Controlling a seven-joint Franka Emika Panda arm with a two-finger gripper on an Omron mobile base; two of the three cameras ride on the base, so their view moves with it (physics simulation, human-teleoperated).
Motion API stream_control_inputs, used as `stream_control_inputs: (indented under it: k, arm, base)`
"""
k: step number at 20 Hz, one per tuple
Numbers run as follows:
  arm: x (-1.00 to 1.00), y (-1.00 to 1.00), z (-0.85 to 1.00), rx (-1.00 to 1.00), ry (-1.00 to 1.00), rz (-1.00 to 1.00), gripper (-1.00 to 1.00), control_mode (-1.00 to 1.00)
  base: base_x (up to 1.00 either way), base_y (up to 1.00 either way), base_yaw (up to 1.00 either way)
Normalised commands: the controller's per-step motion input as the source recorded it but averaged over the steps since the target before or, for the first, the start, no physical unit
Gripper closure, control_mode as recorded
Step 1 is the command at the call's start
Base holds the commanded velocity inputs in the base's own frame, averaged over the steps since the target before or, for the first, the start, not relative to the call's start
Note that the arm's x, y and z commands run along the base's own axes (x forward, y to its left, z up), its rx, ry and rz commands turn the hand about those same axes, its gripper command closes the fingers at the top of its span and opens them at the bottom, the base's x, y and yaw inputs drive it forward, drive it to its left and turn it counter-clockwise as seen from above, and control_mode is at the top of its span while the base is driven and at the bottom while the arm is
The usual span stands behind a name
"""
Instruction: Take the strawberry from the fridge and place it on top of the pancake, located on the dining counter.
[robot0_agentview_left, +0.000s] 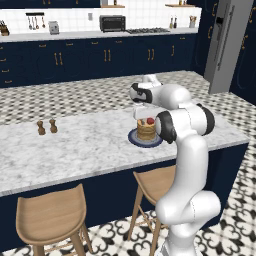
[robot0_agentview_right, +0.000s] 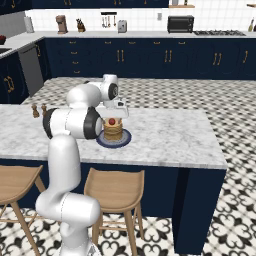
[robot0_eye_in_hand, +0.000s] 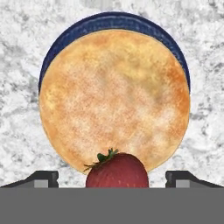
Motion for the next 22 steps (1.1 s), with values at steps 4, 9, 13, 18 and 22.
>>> stream_control_inputs:
  k: [4,9,13,18,22]
  arm:
    - [0.08,0.03,0.06,0.0,0.0,0.01,-1.0,-1.0]
    - [0.23,0.17,0.24,-0.02,0.0,0.0,-1.0,-1.0]
    - [-0.09,0.03,0.65,0.0,-0.13,0.0,-1.0,-1.0]
    - [-0.68,0.3,0.89,-0.04,-0.35,0.02,-1.0,-1.0]
    - [-1.0,0.79,0.14,-0.13,-0.32,0.09,-1.0,-1.0]
  base:
    - [0.0,0.0,0.0]
    - [0.0,0.0,0.0]
    - [0.0,0.0,0.0]
    - [0.0,0.0,0.0]
    - [0.0,0.0,0.0]
